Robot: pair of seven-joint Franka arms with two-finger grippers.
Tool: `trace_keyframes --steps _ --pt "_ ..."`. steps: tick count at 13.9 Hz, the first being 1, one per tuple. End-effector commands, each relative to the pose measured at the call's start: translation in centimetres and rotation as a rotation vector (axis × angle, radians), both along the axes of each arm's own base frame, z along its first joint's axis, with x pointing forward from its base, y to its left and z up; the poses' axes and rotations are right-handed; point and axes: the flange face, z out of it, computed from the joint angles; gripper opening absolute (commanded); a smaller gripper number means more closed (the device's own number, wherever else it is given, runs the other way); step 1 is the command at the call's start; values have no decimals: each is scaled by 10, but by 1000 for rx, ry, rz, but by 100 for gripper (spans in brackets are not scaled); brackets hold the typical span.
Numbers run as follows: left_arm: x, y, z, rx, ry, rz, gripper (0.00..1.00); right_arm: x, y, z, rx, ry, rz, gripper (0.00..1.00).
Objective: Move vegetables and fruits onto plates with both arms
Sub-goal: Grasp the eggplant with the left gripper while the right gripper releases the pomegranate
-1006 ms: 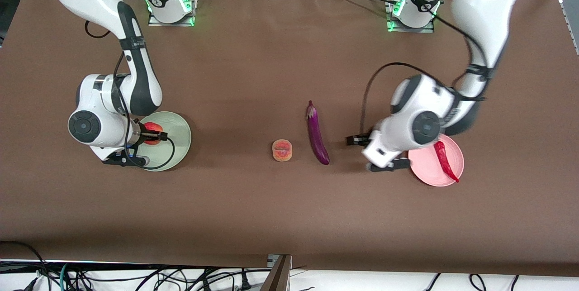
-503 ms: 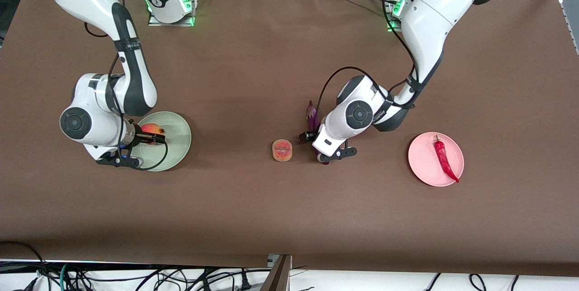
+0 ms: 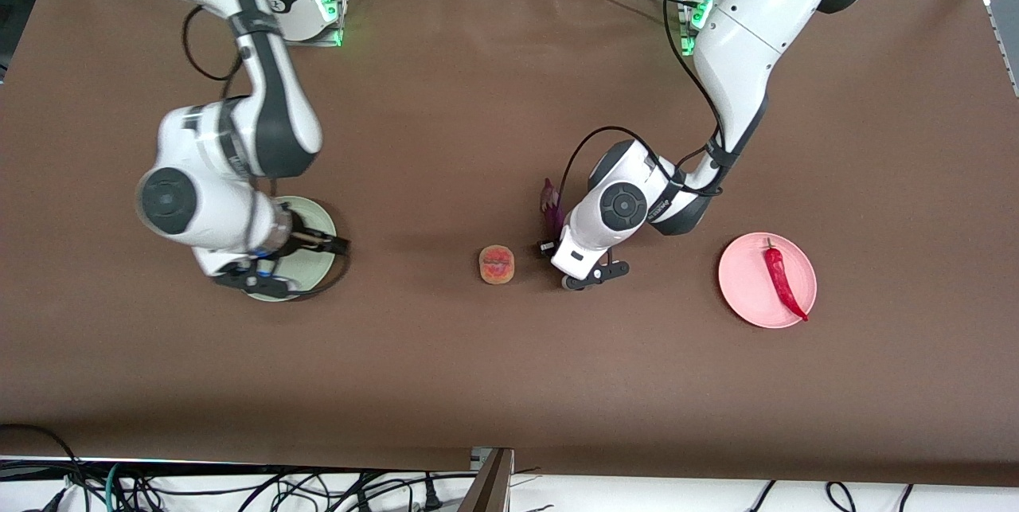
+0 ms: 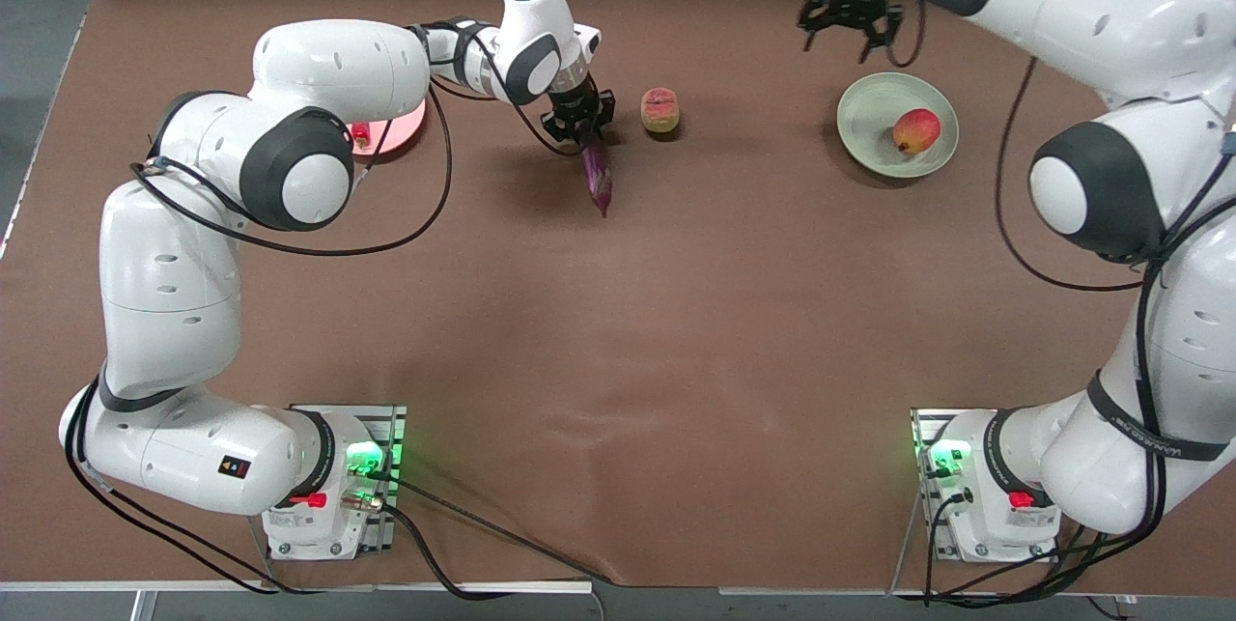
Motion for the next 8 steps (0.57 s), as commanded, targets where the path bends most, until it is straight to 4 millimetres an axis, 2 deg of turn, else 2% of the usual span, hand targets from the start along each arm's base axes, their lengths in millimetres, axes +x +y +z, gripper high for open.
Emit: trace_keyframes --steps 1,3,5,6,8 --pt "18 41 17 70 34 -25 0 11 83 -15 2 -66 -108 99" --pt "39 104 49 97 85 -81 0 -5 139 -34 29 -104 -159 99" --pt "55 174 70 97 126 -155 0 -19 178 -60 57 -142 -191 99" --pt "62 209 77 93 132 -183 0 -24 193 -71 62 -161 -189 99" --pt "71 287 89 95 139 -256 0 -24 209 -80 76 -195 -171 99"
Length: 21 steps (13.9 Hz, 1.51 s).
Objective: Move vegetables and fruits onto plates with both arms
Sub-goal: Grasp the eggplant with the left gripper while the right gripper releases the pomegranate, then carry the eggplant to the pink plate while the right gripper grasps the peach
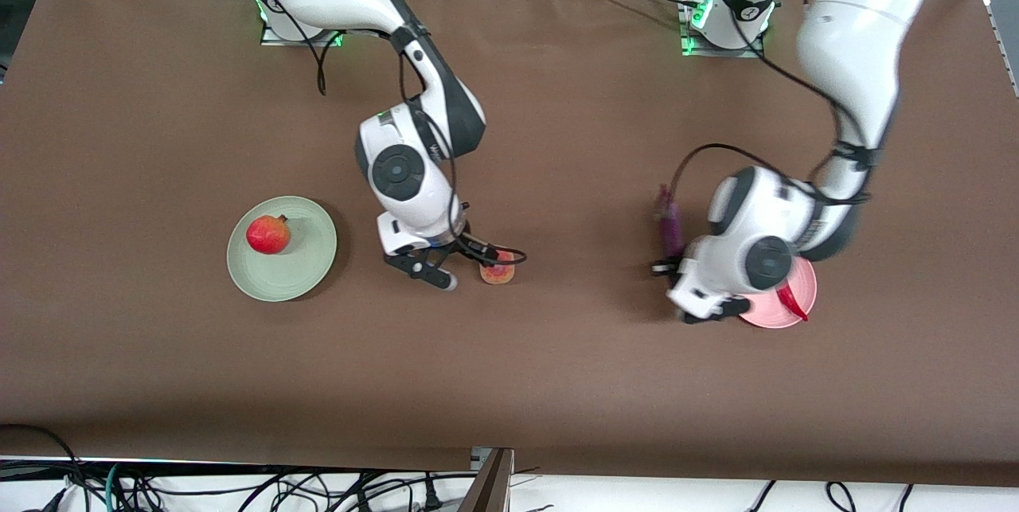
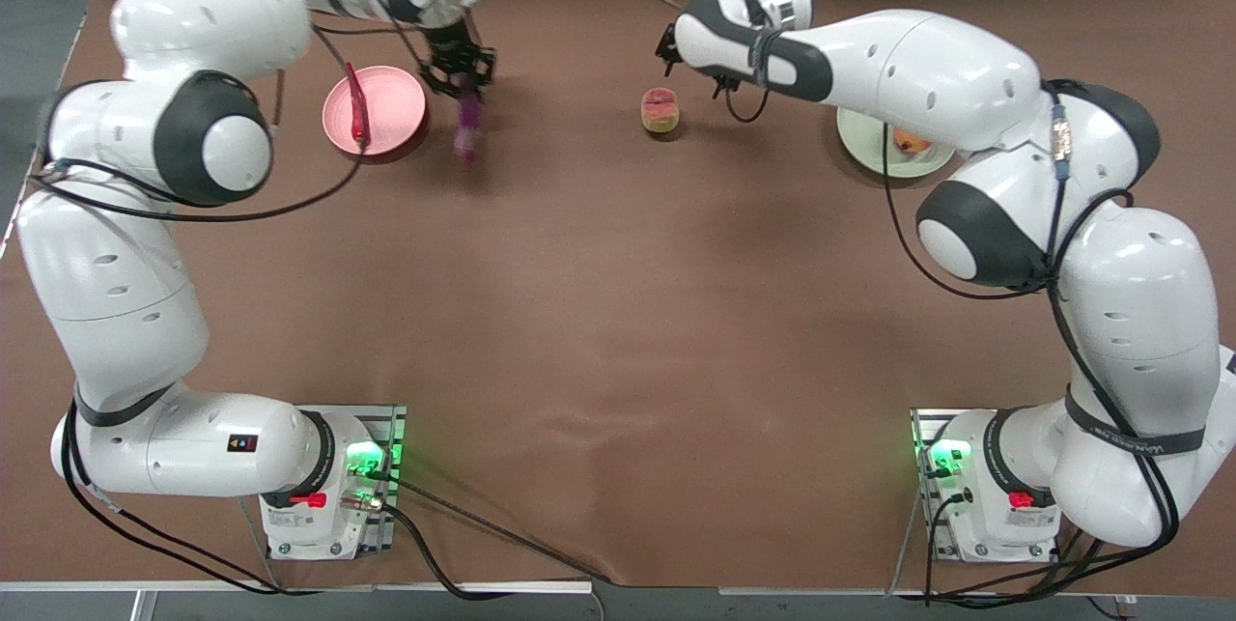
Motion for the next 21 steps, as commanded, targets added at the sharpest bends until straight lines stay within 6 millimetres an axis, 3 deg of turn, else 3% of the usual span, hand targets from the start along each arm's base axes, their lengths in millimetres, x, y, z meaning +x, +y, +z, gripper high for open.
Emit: trace_keyframes --steps 1,2,3,6,7,8,9,10,13,14,15,18,19,21 --pt "-2 84 12 9 32 -101 0 9 18 -6 27 -41 -3 99" --pt "-3 105 7 31 45 -117 0 8 24 -9 29 -50 4 99" --pt "-5 112 -1 45 56 -136 0 6 29 -14 34 -65 10 99" --pt "-7 109 -17 41 74 -140 1 -3 45 -38 40 -102 28 99" --pt "-6 107 -15 41 67 -145 20 -8 49 -47 36 -104 35 99" --pt "-5 107 -14 45 65 -150 49 -11 51 -53 30 -102 38 99" --pt "-4 112 -13 57 62 -166 99 -13 49 -60 22 -93 38 99" --pt "-1 116 -3 59 48 -178 100 -14 47 -65 13 -88 47 89" --pt "8 126 21 54 6 -172 100 -8 38 -53 -4 -81 69 28" --pt "10 134 41 58 -20 -172 100 -5 29 -39 -20 -49 96 12" --pt "10 136 70 64 -51 -169 100 1 15 -23 -32 -13 128 3" --pt "-3 188 137 -76 -91 -97 100 29 -67 35 -73 119 219 2" --pt "-13 209 151 -107 -73 -131 100 31 -104 43 -106 168 261 2" --pt "-31 222 194 -97 -68 -152 100 25 -172 50 -125 193 317 3"
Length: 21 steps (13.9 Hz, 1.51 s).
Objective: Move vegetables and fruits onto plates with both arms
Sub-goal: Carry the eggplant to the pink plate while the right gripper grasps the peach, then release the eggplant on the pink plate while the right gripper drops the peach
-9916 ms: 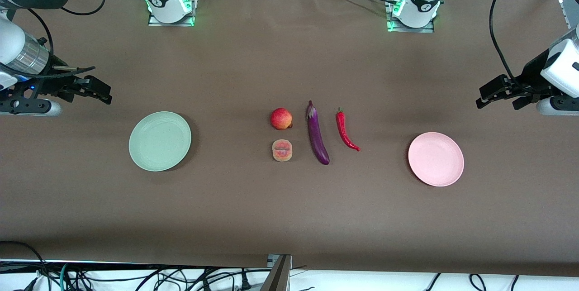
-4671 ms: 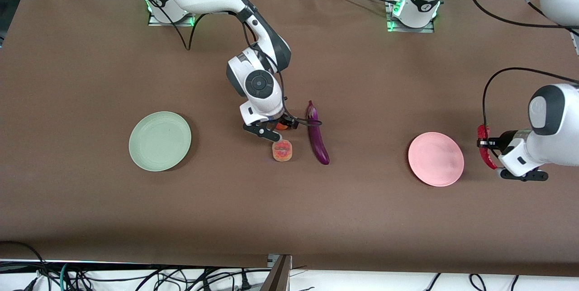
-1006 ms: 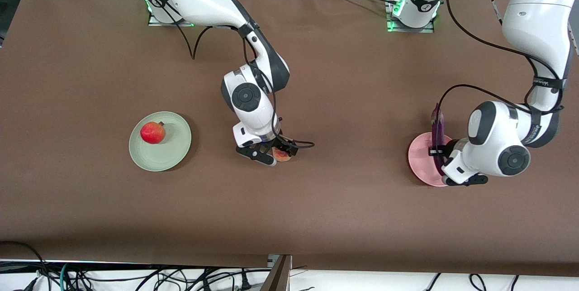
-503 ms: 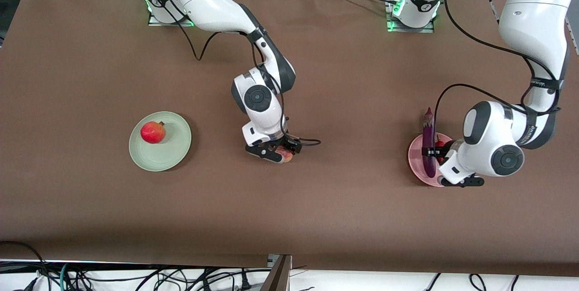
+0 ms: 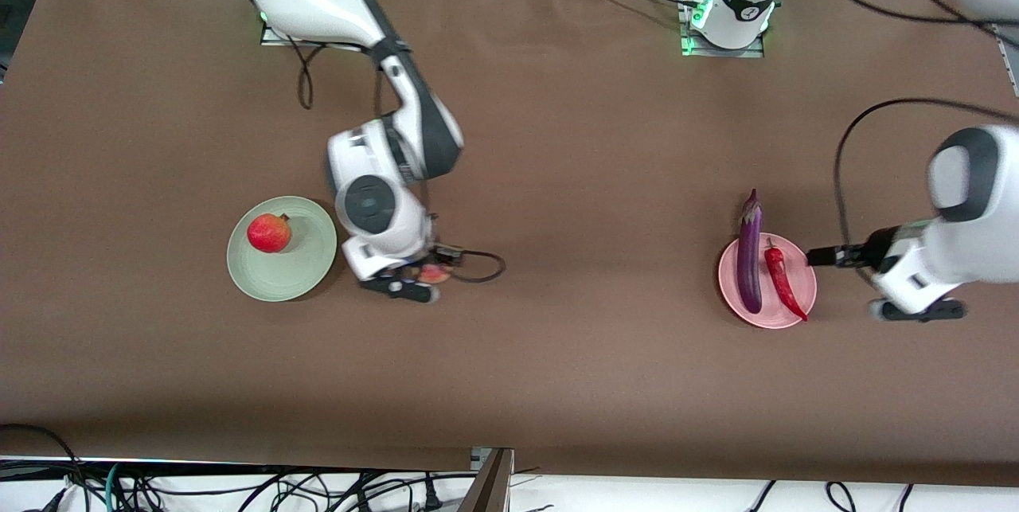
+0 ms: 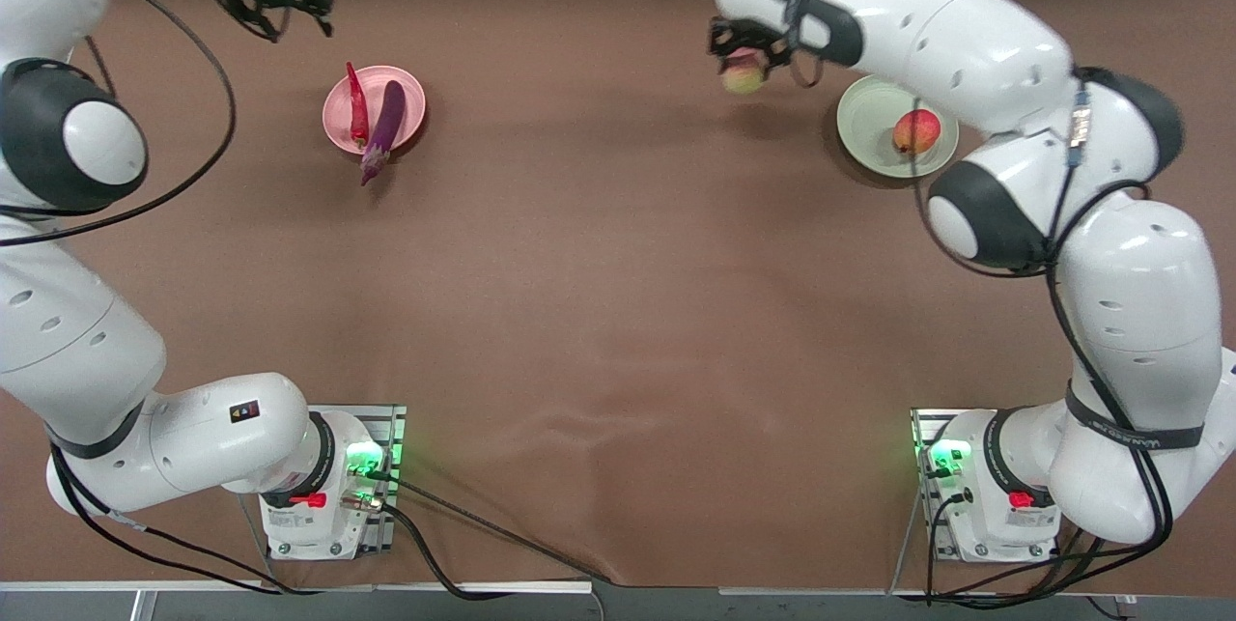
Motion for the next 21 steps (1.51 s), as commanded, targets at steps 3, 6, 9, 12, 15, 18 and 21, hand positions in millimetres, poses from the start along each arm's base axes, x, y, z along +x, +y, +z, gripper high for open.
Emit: trace_keyframes --steps 3,6,9,12,15,18,21 --pt "-37 -3 117 37 -104 -38 100 -48 -147 -21 -12 66 122 9" --pt "-47 -33 192 17 -144 -87 100 -70 -197 -63 -22 14 144 25" --pt "-50 -38 216 7 -137 -106 100 -62 -196 -55 -20 -21 134 100" --pt "-88 -53 222 78 -74 -99 100 -41 -196 9 8 11 103 100" --pt "-106 -64 230 57 -143 -84 100 -17 -209 103 9 3 84 100" --pt "-100 -71 225 69 -199 -82 100 -22 -216 191 18 42 107 100" --pt "-116 -65 206 73 -275 -68 100 -47 -236 242 82 28 162 100"
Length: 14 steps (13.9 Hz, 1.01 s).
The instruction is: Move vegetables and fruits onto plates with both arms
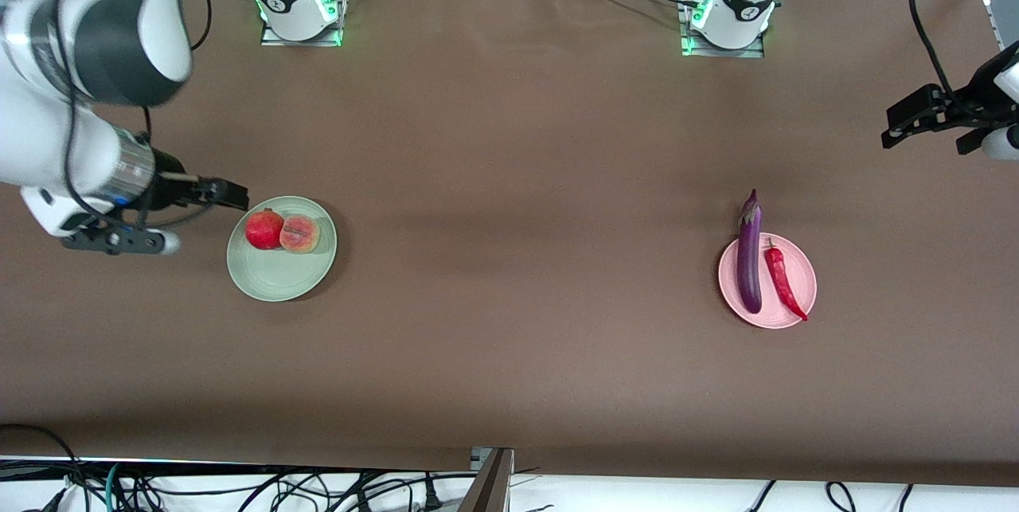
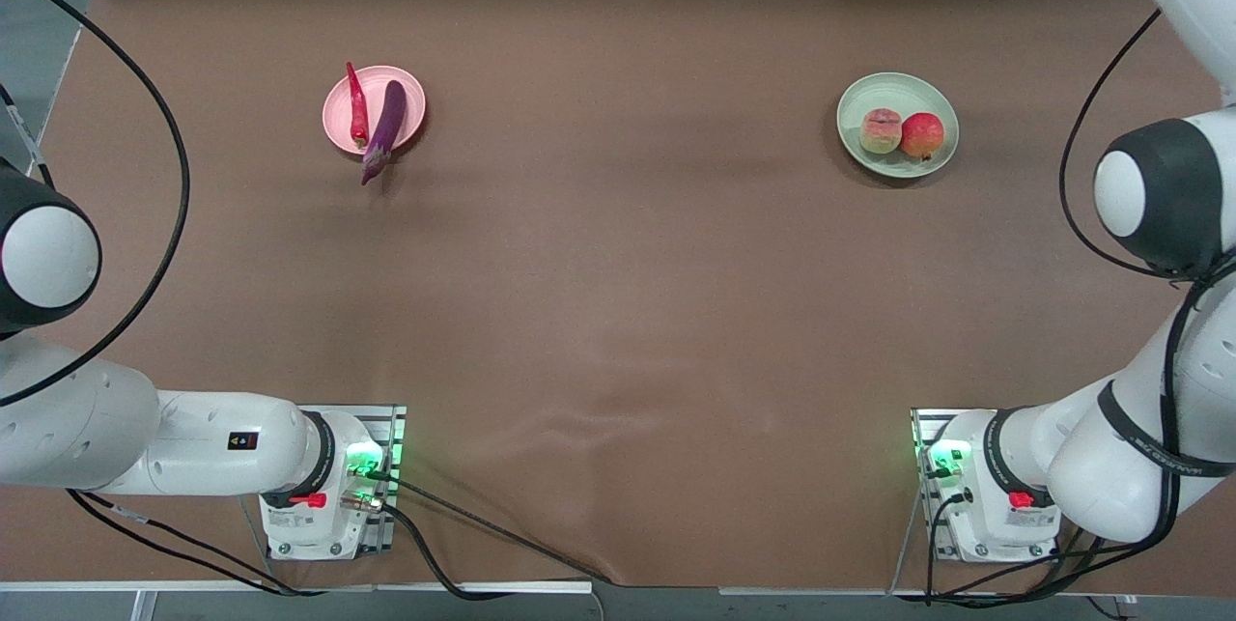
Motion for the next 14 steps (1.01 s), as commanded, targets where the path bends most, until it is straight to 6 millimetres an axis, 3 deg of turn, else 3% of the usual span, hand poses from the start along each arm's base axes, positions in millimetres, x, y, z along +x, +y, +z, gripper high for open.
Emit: trace_keyframes --steps 1,2,9,14 --pt "-21 5 -14 -19 -44 14 100 -20 -17 31 -1 3 35 100" --pt "-19 6 -18 -19 -35 18 100 -23 -21 37 -17 -4 37 100" --pt "-23 7 -22 -17 15 25 100 -40 -25 29 -30 13 48 100" --pt "-23 -1 -26 -16 32 29 100 -88 -41 36 -42 -68 35 100"
